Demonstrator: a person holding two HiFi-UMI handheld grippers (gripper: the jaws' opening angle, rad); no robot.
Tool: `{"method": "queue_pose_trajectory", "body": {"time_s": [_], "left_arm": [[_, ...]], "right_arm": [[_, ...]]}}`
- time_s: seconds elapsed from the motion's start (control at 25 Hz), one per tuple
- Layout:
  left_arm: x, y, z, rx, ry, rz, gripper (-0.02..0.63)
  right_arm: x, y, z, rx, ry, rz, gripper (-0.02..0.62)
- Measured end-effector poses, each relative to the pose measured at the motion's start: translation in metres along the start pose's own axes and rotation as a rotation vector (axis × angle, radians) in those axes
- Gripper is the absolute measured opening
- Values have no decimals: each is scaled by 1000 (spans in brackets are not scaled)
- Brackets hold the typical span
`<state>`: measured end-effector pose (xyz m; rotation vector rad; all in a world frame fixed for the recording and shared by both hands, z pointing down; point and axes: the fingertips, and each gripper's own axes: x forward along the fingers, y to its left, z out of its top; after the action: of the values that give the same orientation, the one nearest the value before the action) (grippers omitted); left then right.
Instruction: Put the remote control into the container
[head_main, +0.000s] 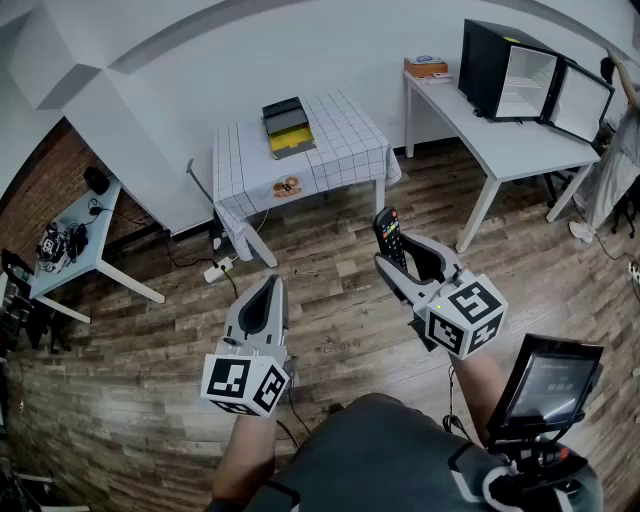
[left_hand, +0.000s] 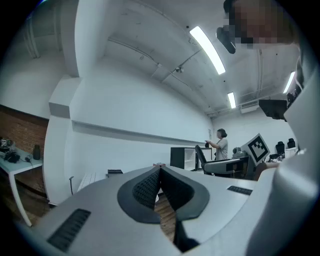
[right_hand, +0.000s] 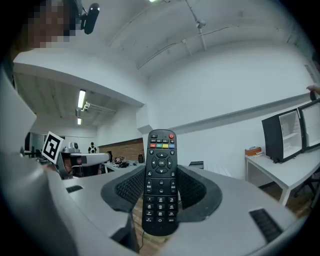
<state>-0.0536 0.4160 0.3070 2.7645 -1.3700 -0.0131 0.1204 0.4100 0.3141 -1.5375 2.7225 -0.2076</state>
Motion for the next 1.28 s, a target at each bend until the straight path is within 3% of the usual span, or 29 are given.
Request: {"method": "queue_pose_trajectory", "body": {"time_s": [0.6, 0.96, 1.28], "left_arm": [[-23, 32, -2, -13, 5, -6, 9], [-38, 86, -3, -45, -49, -11, 9], [-13, 104, -15, -69, -27, -38, 9]], "right_arm": [[18, 33, 6, -13, -22, 0, 209], [46, 65, -5, 15, 6, -35, 209], [73, 50, -2, 18, 3, -36, 209]]}}
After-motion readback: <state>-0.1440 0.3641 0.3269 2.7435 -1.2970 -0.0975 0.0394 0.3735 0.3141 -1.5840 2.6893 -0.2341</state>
